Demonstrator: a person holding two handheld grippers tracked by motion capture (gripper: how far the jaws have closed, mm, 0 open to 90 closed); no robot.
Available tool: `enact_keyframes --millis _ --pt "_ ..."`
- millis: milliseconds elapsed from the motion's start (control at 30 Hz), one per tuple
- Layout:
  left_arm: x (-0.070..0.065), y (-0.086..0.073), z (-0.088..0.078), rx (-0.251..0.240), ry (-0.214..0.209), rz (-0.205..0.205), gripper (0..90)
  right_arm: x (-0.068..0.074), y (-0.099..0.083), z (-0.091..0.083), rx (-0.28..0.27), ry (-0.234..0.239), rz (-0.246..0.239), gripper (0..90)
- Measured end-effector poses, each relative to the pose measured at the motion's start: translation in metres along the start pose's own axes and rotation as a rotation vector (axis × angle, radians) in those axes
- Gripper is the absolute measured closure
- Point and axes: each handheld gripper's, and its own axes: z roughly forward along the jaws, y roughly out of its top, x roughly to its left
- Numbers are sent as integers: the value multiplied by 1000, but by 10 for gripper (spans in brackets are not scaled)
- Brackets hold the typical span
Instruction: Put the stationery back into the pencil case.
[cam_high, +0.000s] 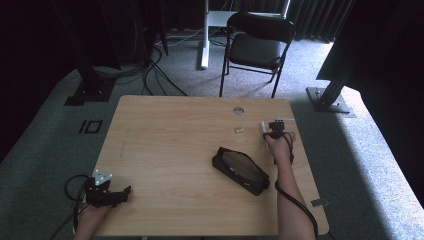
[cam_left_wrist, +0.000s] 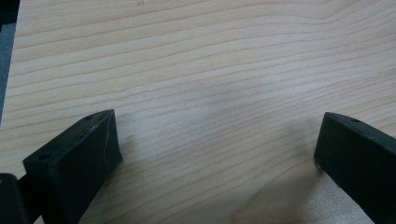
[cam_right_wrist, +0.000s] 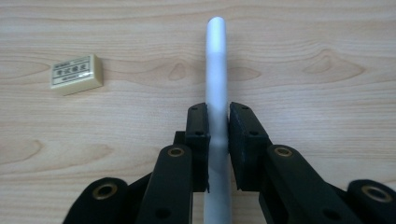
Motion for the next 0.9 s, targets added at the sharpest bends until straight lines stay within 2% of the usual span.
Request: enact_keyframes --millis 333,467,633,900 --pt "0 0 0 0 0 -1 6 -7 0 -25 -31 43 -29 787" --pt "0 0 0 0 0 0 6 -7 1 -35 -29 57 -36 786" --pt "0 0 0 0 0 0 6 -5 2 -45 -58 82 -67 786" --pt "0 0 0 0 0 0 6 -1 3 -63 -93 128 -83 787"
